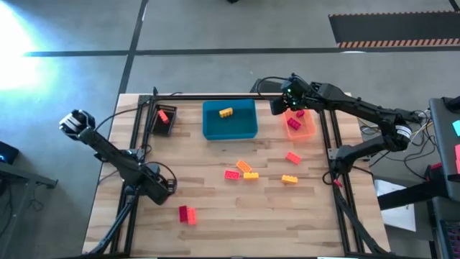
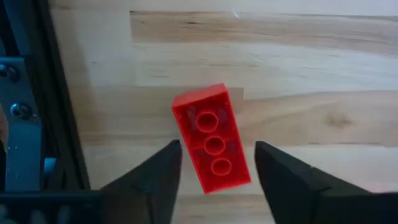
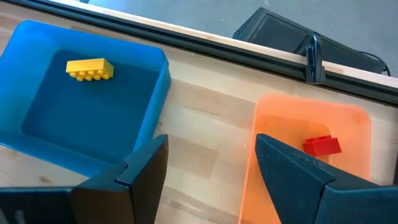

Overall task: Sort & place blocks by color
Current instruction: Put the red game piece into the orange bin

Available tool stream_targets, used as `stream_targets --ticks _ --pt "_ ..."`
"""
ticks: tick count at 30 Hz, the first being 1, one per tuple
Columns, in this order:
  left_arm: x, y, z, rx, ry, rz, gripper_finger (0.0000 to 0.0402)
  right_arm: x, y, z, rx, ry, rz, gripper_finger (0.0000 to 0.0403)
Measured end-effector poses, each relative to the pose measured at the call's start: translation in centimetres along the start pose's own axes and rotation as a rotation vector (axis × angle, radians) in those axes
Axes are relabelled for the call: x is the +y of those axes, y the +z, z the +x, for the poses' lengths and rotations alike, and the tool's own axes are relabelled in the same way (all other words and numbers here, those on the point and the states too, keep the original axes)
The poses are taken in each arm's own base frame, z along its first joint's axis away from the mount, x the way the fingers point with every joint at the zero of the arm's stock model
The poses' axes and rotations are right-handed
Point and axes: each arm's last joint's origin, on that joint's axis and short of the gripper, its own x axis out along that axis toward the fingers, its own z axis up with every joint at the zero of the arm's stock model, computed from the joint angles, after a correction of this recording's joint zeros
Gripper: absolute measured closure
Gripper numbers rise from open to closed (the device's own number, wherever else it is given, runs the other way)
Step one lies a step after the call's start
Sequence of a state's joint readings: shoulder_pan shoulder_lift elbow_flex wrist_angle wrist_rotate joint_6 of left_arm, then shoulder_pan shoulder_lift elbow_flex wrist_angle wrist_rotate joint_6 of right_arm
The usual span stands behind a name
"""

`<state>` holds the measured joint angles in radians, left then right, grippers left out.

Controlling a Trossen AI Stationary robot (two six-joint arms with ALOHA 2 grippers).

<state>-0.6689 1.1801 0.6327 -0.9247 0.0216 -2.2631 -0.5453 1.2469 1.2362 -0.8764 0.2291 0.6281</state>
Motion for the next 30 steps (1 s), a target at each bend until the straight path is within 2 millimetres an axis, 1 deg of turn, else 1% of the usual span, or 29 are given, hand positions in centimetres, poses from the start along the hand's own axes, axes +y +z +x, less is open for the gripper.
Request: stream_targets --ticks 3,6,9,12,15,17,19,22,23,26,28,30 --pt "-0.2 -0.2 0.6 -0.015 0.030 0.001 0.0177 0.0 0.0 0.0 0.000 0.000 0.000 0.0172" --pt "-0.3 -0.4 1.1 -0.019 0.070 0.000 0.0155 0.0 0.0 0.0 0.000 0.000 0.000 0.0172" --pt "-0.4 -0.4 1.6 -0.037 0.094 0.019 0.0149 0.0 0.0 0.0 0.000 0.000 0.000 0.0172" --pt "-0.5 -0.5 2.1 -0.056 0.117 0.021 0.0153 0.0 0.0 0.0 0.000 0.000 0.000 0.0172" --pt "-0.6 -0.6 2.3 -0.054 0.116 0.021 0.0169 0.0 0.0 0.0 0.000 0.000 -0.002 0.0172" --pt "-0.7 -0.6 2.4 -0.050 0.111 0.022 0.0188 0.0 0.0 0.0 0.000 0.000 -0.011 0.0172" --pt "-0.7 -0.7 2.4 -0.050 0.111 0.022 0.0216 0.0 0.0 0.0 0.000 0.000 -0.019 0.0172" --pt "-0.9 -0.7 2.3 -0.049 0.091 0.047 0.0271 0.0 0.0 0.0 -0.001 0.001 -0.050 0.0172" --pt "-1.0 -0.8 2.1 -0.053 0.070 0.066 0.0286 0.1 -0.1 -0.1 -0.004 0.003 -0.069 0.0172" --pt "-1.6 -0.9 0.8 -0.104 -0.061 0.108 0.0286 1.0 -0.3 -0.9 -0.056 0.057 -0.135 0.0172" --pt "-2.2 -0.9 -0.8 -0.166 -0.200 0.144 0.0286 2.0 -0.4 -1.9 -0.121 0.126 -0.185 0.0172" --pt "-2.6 -0.7 -2.9 -0.244 -0.361 0.167 0.0286 3.3 -0.5 -3.2 -0.216 0.219 -0.258 0.0172"
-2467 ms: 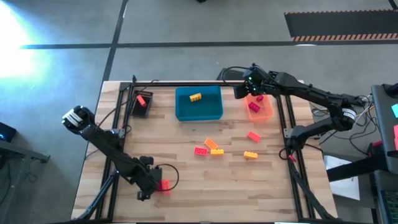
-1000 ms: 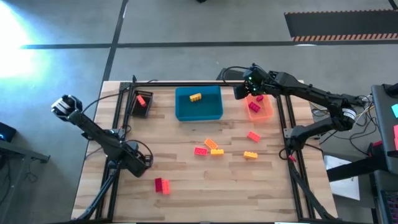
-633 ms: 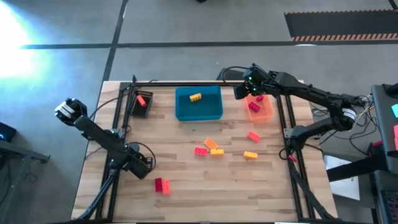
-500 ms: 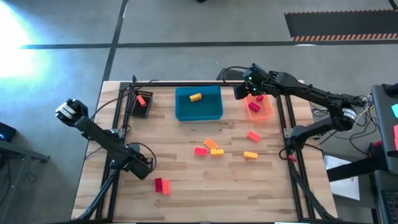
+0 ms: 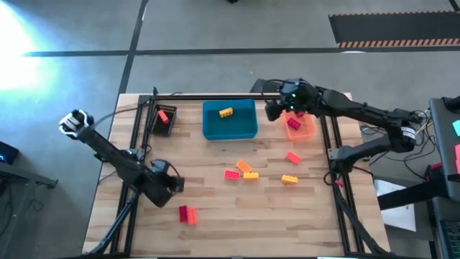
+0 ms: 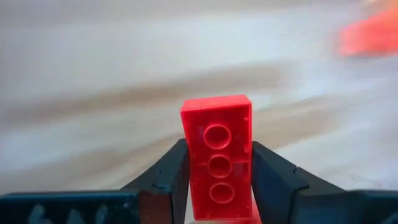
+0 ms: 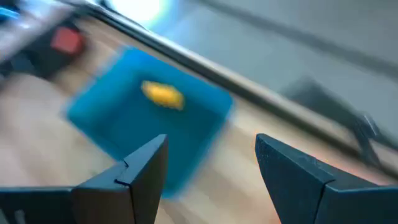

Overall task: Sort & place blocks by color
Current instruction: Put the red game piece into the orange bin

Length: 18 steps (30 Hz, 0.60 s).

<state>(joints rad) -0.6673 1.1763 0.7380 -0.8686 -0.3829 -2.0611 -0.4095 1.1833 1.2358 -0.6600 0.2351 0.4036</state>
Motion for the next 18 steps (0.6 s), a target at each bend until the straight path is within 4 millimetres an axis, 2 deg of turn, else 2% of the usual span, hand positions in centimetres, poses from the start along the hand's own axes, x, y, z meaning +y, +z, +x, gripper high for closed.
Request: stream_targets --ticks 4,8,13,18 --pt "-1.7 2.5 -4.2 -0.267 -0.294 0.066 0.0286 4.3 1.1 -2.1 -0.249 0.271 -0.201 0.0172" --pt "-2.9 5.4 -8.3 -0.433 -0.432 0.185 0.0286 8.6 1.5 -3.8 -0.510 0.476 -0.397 0.0172" --pt "-4.4 7.6 -12.3 -0.518 -0.686 0.327 0.0286 12.0 1.7 -5.2 -0.724 0.545 -0.557 0.0172" --pt "-5.4 8.7 -15.2 -0.625 -0.962 0.383 0.0286 14.2 2.8 -5.7 -0.794 0.545 -0.656 0.0172"
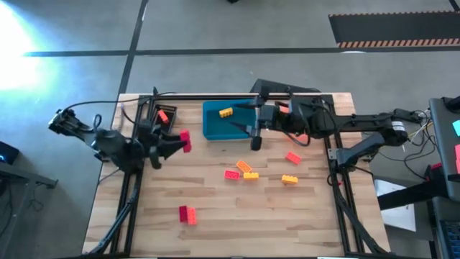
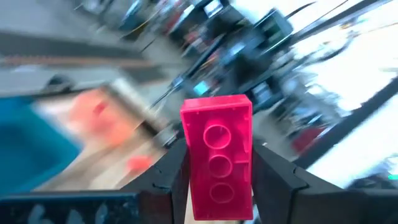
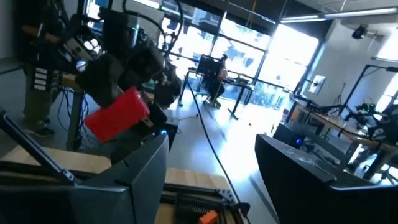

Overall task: Sort & place blocks by color
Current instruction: Put the red game piece into the orange bin

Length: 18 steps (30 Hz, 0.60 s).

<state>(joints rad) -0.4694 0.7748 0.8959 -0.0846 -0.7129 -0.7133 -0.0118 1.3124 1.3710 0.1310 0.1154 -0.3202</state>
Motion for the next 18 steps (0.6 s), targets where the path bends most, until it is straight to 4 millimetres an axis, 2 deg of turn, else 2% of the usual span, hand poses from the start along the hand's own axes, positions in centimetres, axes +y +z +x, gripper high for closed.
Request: stream_targets --ticks 4,11,18 --pt "-0.5 0.6 0.0 -0.074 -0.079 0.026 0.0286 0.3 1.1 1.4 -0.004 0.015 -0.007 0.0172" --pt "-0.8 0.4 1.4 -0.110 -0.068 0.052 0.0286 0.0 2.7 3.2 0.040 0.028 0.002 0.0172" --pt "-1.2 1.7 3.0 -0.188 -0.266 0.093 0.0286 -0.3 4.5 4.0 0.045 0.037 0.002 0.0157"
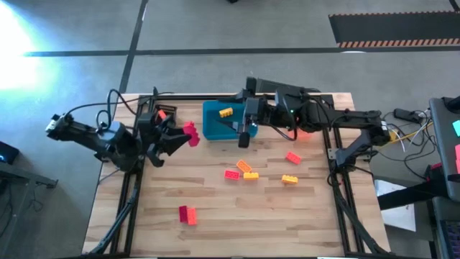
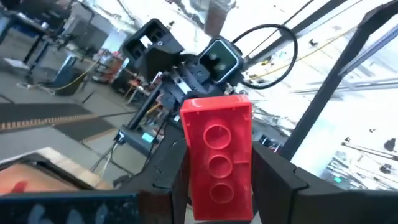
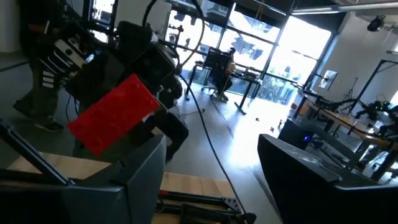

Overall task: Sort & place blocks by color
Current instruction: Put the red game piece into the orange bin

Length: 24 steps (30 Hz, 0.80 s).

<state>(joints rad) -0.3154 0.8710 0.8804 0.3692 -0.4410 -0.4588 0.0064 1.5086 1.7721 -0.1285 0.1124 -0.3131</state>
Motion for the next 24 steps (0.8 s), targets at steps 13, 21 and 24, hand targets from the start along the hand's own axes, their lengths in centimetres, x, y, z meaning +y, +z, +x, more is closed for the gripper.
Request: stream_targets --ticks 13,21,24 --pt "1.8 -0.6 2.6 0.058 -0.112 -0.033 0.0286 1.8 1.7 1.4 0.132 0.126 -0.162 0.0116" --pt "2.4 -0.8 2.7 0.071 -0.097 -0.097 0.0286 2.6 3.5 0.2 0.179 0.205 -0.285 0.0090" --pt "2.7 -0.6 2.9 0.057 -0.084 -0.091 0.0286 2.5 3.8 0.3 0.181 0.189 -0.231 0.0090"
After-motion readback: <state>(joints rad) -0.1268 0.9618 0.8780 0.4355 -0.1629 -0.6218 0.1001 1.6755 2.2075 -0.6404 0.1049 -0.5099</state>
